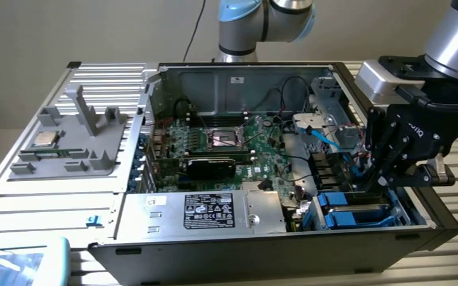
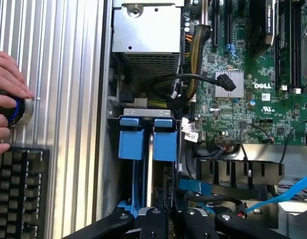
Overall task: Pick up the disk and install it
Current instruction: 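Insert the first disk wire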
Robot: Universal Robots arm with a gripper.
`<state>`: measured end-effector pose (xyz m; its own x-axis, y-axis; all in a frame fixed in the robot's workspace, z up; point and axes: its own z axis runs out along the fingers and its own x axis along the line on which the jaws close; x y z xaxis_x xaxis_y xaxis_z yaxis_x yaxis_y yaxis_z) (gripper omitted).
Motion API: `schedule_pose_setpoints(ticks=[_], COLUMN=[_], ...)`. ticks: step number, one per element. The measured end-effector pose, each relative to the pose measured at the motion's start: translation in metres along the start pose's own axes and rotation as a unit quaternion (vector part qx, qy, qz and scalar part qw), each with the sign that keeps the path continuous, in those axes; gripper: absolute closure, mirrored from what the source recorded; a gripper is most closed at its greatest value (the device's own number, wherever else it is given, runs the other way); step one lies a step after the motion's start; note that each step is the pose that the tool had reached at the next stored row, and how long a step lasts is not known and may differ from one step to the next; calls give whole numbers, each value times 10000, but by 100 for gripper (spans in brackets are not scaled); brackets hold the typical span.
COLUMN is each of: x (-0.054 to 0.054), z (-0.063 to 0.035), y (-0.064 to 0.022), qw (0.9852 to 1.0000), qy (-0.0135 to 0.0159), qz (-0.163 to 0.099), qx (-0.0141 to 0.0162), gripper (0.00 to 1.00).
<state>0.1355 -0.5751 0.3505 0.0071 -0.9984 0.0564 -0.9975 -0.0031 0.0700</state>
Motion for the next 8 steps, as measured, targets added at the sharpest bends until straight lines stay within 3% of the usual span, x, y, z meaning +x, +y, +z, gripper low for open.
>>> schedule_pose_setpoints(ticks=[8], x=[-2], z=[15], y=[2], qw=[10000], qy=[-6], qz=[41], qx=[-3], gripper=[84])
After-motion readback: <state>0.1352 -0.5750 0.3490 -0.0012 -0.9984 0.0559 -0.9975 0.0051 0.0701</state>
